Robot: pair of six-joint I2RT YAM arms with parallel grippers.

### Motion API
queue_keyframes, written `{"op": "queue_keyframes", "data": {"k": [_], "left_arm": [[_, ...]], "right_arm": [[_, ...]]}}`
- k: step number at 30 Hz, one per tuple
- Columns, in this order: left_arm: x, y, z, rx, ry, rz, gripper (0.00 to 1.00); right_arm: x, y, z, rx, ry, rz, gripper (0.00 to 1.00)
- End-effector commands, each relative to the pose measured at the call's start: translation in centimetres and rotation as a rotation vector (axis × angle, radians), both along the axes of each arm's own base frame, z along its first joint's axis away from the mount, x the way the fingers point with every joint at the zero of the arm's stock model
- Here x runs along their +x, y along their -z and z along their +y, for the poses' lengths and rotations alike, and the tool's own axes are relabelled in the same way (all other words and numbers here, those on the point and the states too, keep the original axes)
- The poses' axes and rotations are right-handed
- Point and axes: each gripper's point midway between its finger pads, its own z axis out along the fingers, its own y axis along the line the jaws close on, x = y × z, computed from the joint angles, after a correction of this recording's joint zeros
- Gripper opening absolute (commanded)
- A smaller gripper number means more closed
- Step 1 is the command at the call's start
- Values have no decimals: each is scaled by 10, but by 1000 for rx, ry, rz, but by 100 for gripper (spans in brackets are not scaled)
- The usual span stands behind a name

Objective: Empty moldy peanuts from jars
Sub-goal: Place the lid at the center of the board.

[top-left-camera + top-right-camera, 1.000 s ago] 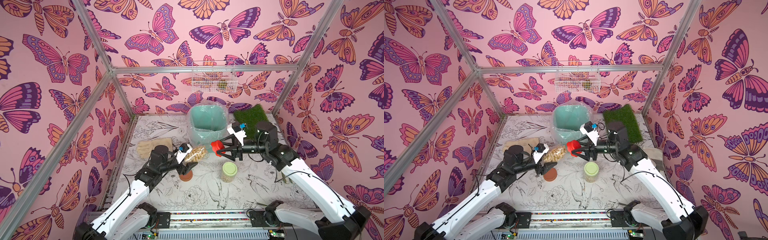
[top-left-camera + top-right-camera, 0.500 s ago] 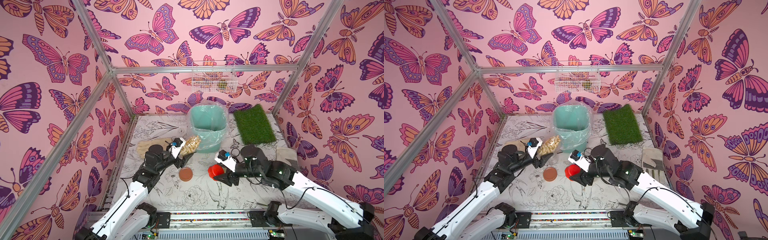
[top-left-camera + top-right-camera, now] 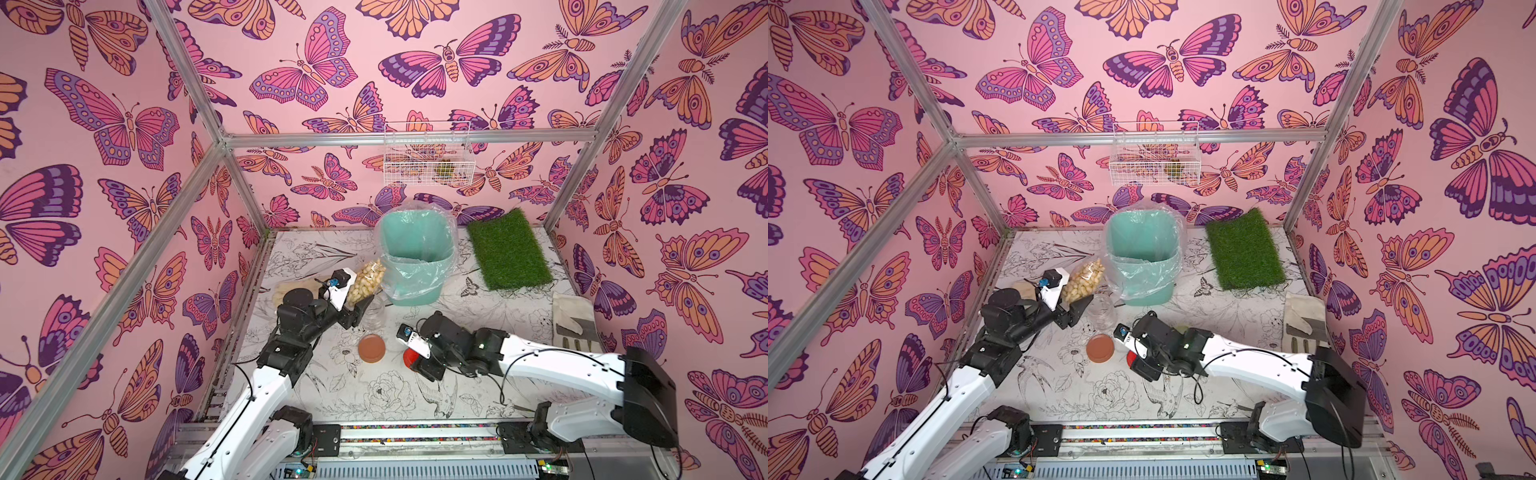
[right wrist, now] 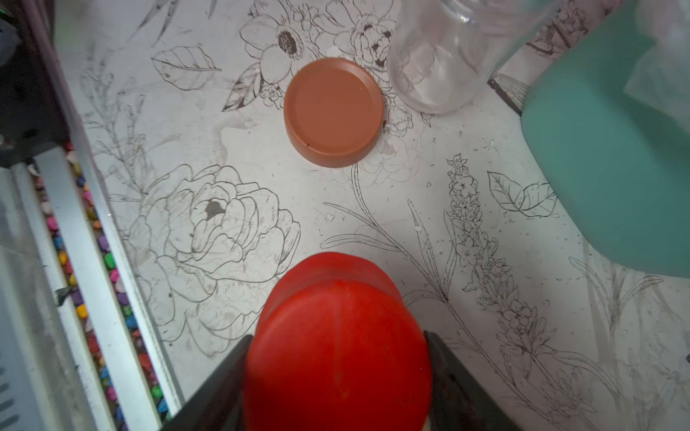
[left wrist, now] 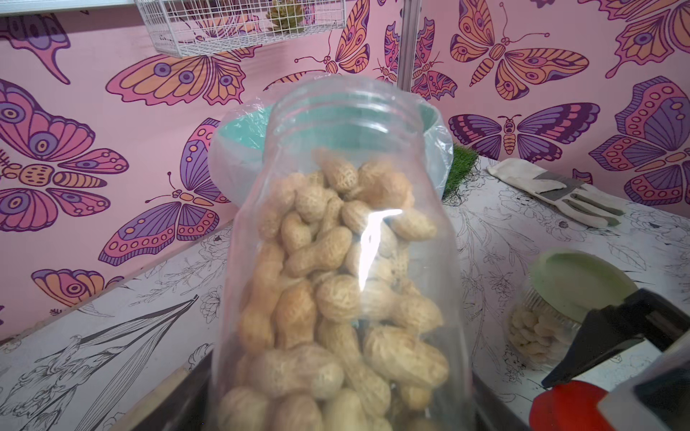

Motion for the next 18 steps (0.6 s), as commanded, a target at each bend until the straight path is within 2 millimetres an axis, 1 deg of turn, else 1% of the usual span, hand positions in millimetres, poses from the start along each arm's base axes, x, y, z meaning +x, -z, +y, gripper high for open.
{"op": "queue_keyframes", "data": {"k": [1, 4, 8, 13, 17, 18], "left_arm": [[1, -32, 5, -23, -12, -98, 0], [1, -33, 8, -25, -16, -102, 0], [2, -33, 11, -26, -22, -101, 0], [2, -30, 14, -25, -26, -97, 0], [2, -28, 16, -23, -26, -91, 0], [3, -28, 16, -22, -24, -90, 0]], "right_arm": [[17, 4, 17, 0, 56, -34, 5], [24, 25, 20, -50, 93, -22, 8], [29, 39, 26, -58, 120, -17, 16], [30, 52, 30, -67, 145, 9, 39], [30, 58, 27, -83, 178, 28, 64], [30, 59, 26, -87, 184, 35, 68]]}}
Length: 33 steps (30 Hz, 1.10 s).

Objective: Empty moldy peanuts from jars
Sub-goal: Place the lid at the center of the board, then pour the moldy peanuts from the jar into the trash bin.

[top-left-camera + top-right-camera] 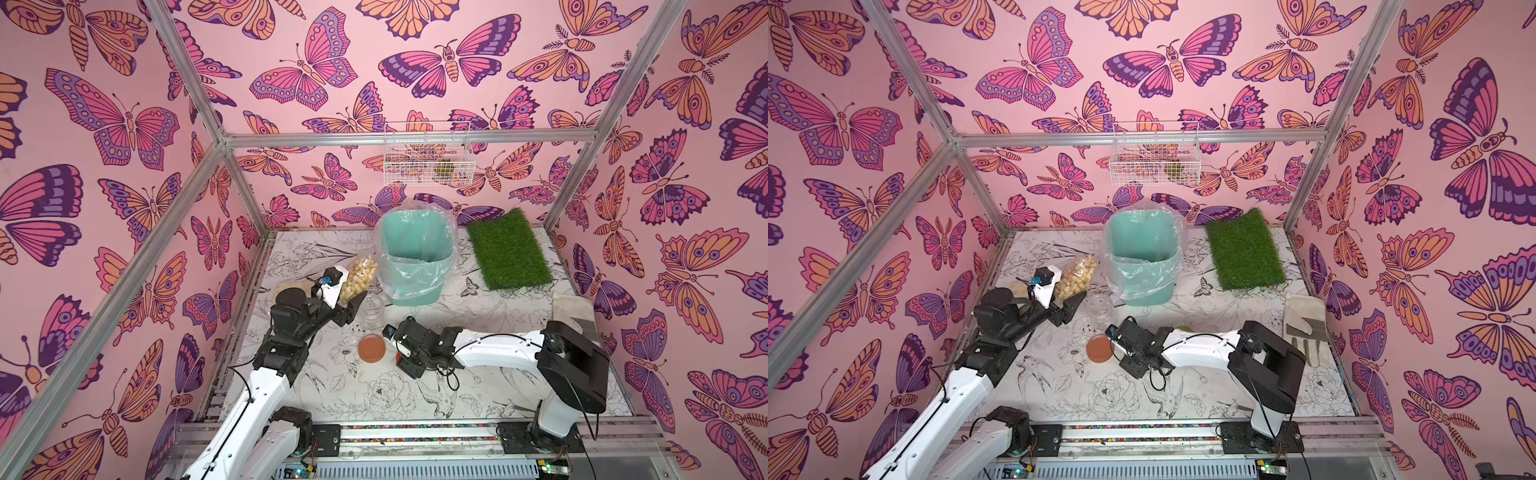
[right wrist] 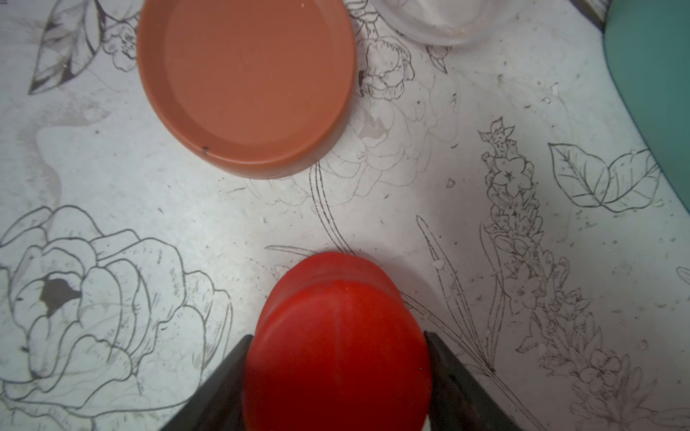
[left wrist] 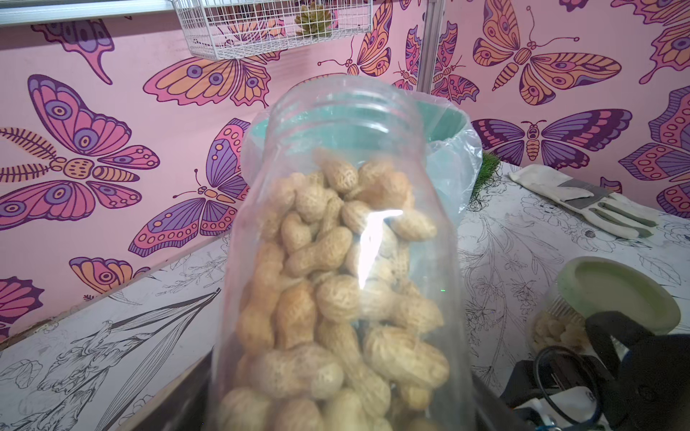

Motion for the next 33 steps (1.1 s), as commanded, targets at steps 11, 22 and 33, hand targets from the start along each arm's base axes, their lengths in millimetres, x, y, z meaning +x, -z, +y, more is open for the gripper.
{"op": "queue_keyframes", "data": {"k": [11, 22, 33], "left_arm": [[3, -31, -10, 14, 86, -80, 0], [16, -49, -27, 124, 211, -119, 0], [53, -82, -39, 262, 280, -198, 0]], "right_arm": [[6, -41, 6, 106, 82, -41, 99], [14, -135, -11, 354, 153, -219, 99], [20, -161, -42, 439, 257, -328, 99]]}}
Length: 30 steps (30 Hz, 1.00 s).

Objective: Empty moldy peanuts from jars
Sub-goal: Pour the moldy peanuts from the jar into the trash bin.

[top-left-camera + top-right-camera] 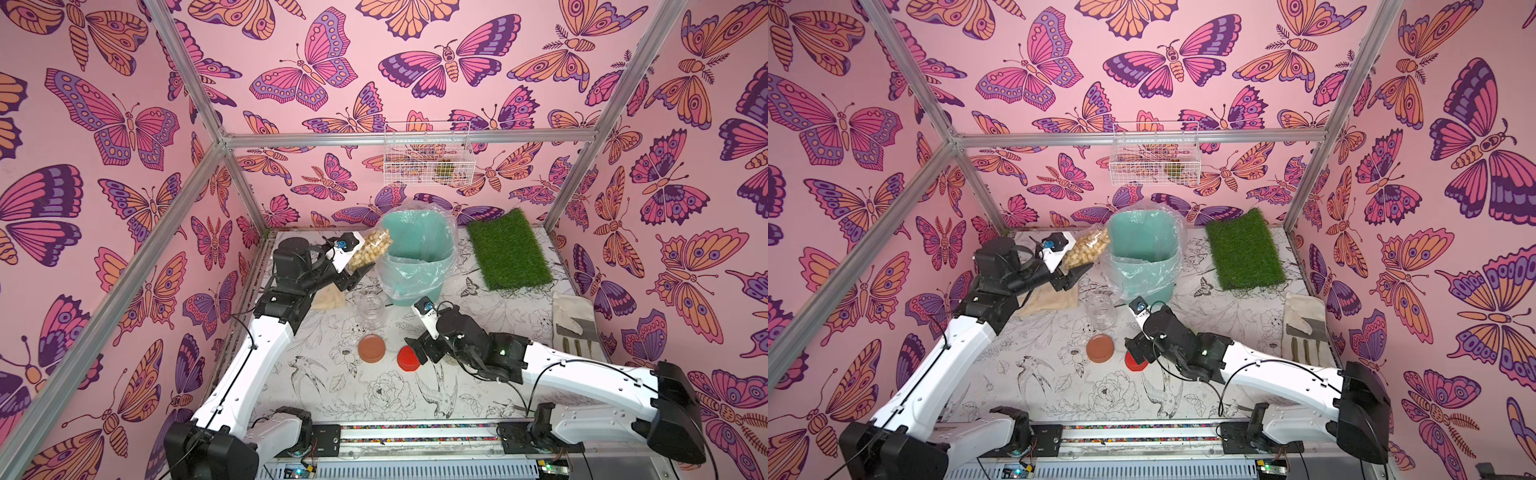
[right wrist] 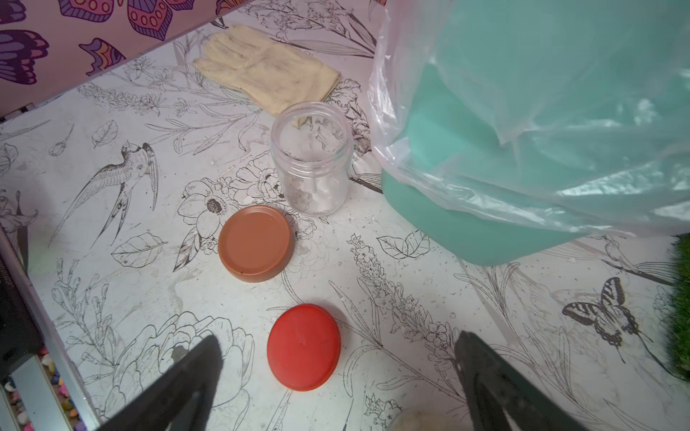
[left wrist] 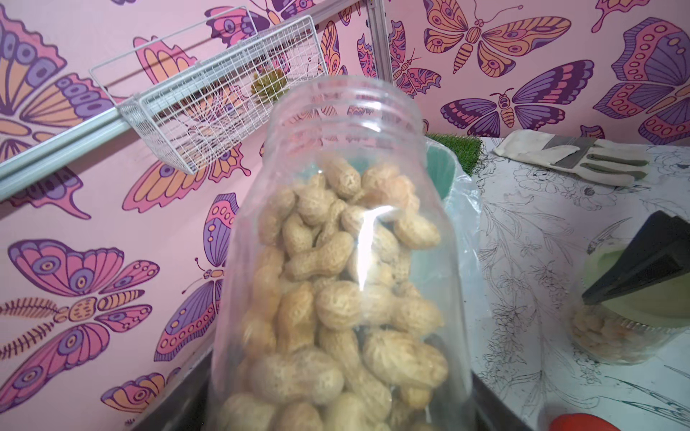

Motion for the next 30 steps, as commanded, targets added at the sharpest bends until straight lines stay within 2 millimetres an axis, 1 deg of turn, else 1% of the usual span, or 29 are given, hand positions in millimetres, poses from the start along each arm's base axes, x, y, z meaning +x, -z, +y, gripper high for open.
{"op": "queue_keyframes", "data": {"k": [1, 4, 5, 6, 11, 16, 19, 24, 30], "left_arm": [[2, -9, -7, 44, 65, -48, 0], [6, -13, -10, 83, 84, -64, 0], [14, -5, -11, 101, 92, -45, 0], [17, -2, -13, 118, 102, -44, 0], [31, -4, -22, 194, 118, -66, 0], [45, 2, -37, 314, 137, -79, 0], [50, 3, -42, 381, 141, -86, 0], [62, -5, -42, 467, 118, -123, 0], [70, -8, -53, 554, 123, -166, 0]], "right_arm": [[6, -6, -10, 35, 68, -30, 99], [6, -6, -17, 58, 87, -40, 99], [6, -6, -19, 65, 92, -43, 99], [6, -6, -22, 72, 98, -48, 99], [6, -4, -37, 93, 127, -67, 99], [7, -2, -49, 109, 152, -87, 99], [7, -1, -55, 117, 159, -100, 99], [8, 2, -65, 125, 175, -111, 99], [9, 7, -81, 127, 199, -122, 99]]}}
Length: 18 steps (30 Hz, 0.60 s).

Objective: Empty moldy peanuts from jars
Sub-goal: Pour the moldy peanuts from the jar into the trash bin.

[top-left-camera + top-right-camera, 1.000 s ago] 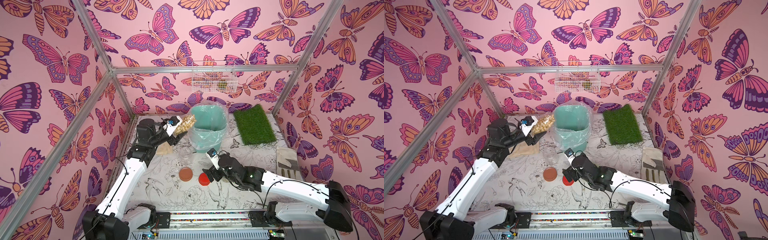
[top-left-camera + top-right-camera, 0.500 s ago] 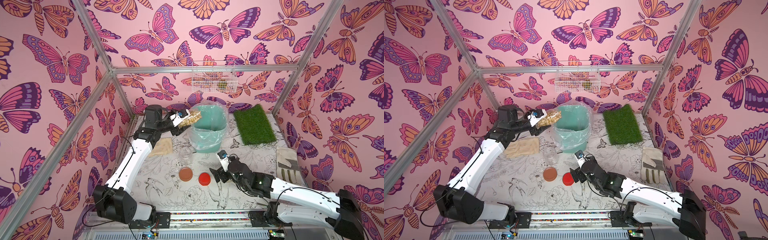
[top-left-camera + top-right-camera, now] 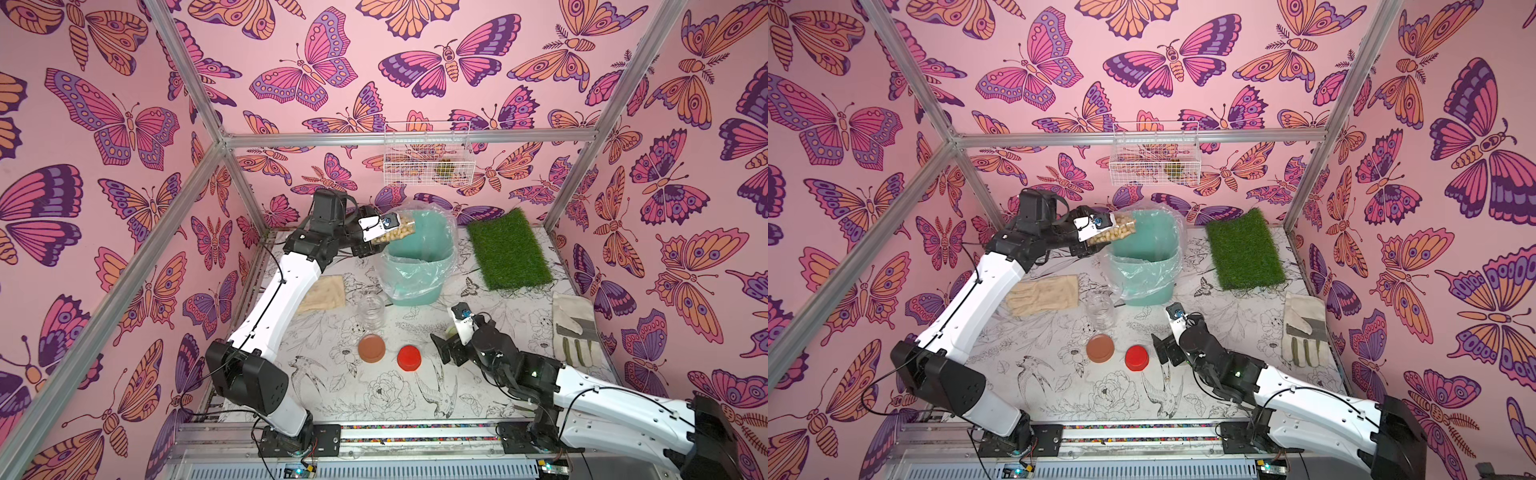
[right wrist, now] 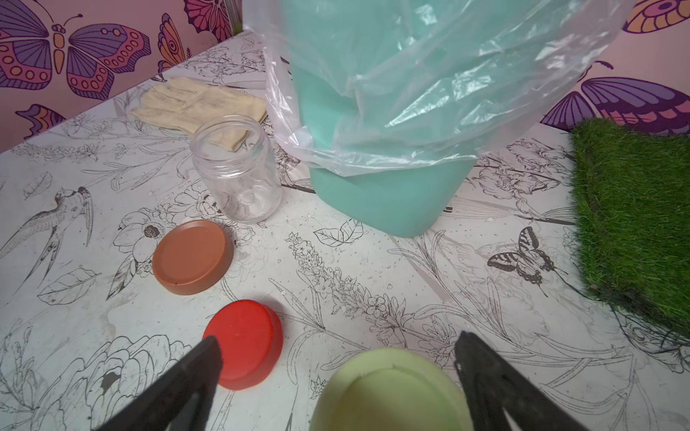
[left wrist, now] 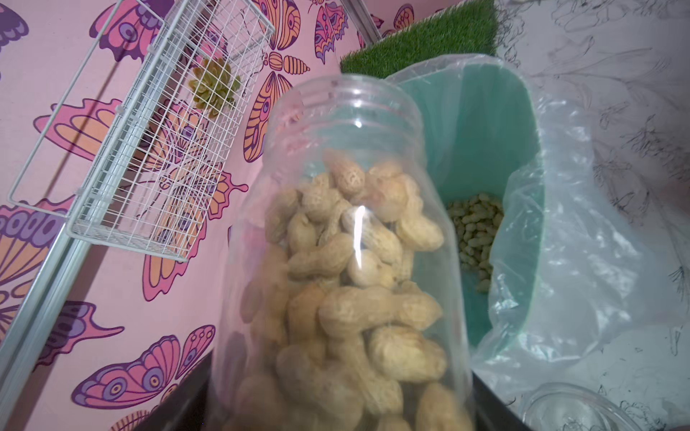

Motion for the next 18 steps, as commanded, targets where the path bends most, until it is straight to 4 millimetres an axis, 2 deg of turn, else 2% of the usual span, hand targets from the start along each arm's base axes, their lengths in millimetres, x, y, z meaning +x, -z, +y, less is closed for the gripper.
{"op": "queue_keyframes", "data": {"k": [1, 7, 18], "left_arm": [[3, 1, -5, 86, 15, -33, 0], [10, 14, -16, 215, 29, -57, 0], [22, 9, -24, 359, 43, -146, 0]], "right_arm": [[3, 1, -10, 9, 29, -19, 99], [2, 0, -21, 38, 46, -42, 99], [2, -12, -22, 66, 27, -85, 99]]}}
